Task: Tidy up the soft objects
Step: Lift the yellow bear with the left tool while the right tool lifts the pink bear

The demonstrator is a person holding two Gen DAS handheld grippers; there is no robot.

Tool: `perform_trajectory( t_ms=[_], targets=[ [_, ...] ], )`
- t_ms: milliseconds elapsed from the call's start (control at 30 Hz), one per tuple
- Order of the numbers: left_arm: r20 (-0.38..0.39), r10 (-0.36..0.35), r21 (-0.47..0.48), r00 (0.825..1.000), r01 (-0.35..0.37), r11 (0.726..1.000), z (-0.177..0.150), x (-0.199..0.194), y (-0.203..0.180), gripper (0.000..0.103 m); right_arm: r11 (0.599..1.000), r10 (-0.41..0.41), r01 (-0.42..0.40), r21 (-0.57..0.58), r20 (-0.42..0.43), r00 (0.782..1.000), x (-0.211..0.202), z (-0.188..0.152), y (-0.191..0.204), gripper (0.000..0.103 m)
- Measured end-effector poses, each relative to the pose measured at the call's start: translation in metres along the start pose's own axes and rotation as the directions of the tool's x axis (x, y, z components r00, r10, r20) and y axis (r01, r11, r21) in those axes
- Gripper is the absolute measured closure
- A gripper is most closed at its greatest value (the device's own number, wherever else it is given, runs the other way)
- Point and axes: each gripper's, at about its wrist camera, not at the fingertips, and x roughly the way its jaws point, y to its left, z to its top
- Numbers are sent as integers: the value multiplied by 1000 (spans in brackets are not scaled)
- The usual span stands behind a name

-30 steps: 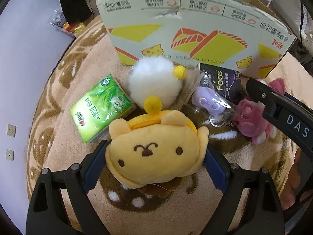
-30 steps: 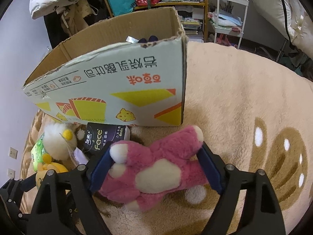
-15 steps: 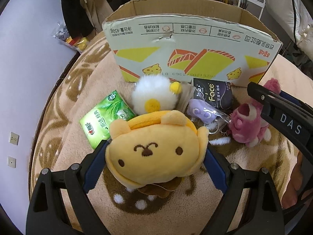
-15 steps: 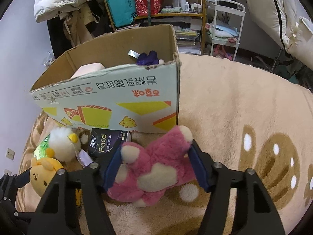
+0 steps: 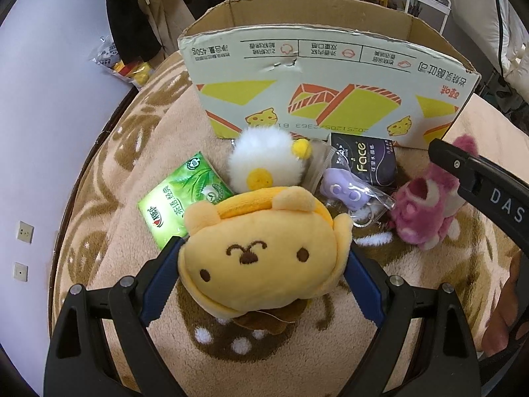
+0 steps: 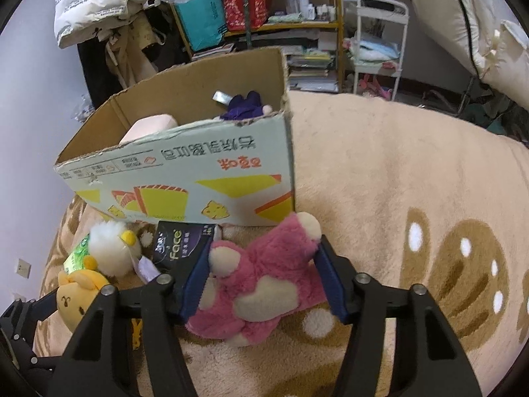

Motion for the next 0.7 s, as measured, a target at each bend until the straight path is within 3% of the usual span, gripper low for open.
perform_trajectory(
  t_ms=[167,700],
  targets=[
    [1,1,-1,1000,-1,1000,1,1,0,12,1000,-8,8,-16,4,1000,3,2,5,53],
    [15,8,-18,1000,-8,1000,0,-5,5,12,1000,8,-8,-8,28,1000,-8,1,3,53]
  ],
)
